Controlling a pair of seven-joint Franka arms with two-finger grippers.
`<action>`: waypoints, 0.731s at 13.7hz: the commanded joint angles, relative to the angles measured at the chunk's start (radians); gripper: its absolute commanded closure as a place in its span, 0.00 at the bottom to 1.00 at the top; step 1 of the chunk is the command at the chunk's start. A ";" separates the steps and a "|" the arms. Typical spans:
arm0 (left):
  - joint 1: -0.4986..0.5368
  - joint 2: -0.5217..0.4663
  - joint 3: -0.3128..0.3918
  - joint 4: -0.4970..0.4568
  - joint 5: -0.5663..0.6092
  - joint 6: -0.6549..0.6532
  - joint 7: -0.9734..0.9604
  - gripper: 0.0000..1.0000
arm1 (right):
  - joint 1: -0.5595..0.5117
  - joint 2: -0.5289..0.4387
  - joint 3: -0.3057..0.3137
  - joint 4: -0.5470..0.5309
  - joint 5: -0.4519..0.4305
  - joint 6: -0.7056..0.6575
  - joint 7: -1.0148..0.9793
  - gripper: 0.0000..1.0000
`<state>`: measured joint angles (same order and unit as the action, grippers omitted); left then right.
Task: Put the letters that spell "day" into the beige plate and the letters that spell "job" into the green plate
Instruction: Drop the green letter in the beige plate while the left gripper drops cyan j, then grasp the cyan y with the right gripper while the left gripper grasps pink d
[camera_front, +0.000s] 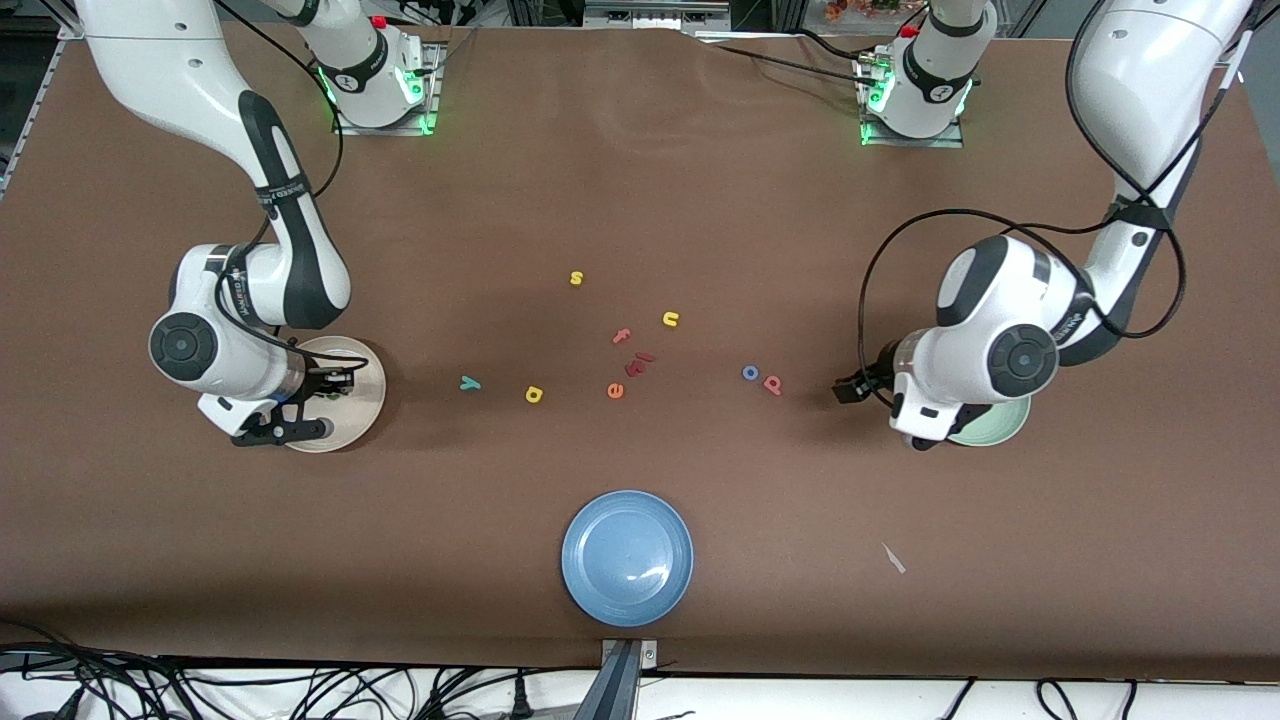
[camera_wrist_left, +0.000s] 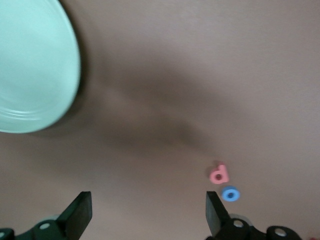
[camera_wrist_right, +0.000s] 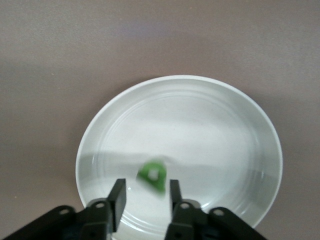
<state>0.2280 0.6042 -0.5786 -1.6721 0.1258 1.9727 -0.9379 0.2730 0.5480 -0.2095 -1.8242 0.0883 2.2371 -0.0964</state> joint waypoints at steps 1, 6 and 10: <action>-0.053 0.045 0.011 0.025 -0.012 0.055 -0.070 0.00 | 0.002 0.000 0.009 0.048 0.092 -0.019 -0.016 0.00; -0.124 0.081 0.035 0.026 0.003 0.094 -0.124 0.00 | 0.083 0.001 0.012 0.052 0.126 -0.021 0.153 0.00; -0.156 0.130 0.037 0.026 0.064 0.184 -0.206 0.00 | 0.158 0.029 0.012 0.072 0.128 -0.013 0.280 0.00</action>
<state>0.0989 0.7015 -0.5502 -1.6701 0.1449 2.1332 -1.0939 0.4039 0.5507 -0.1922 -1.7804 0.1962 2.2283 0.1409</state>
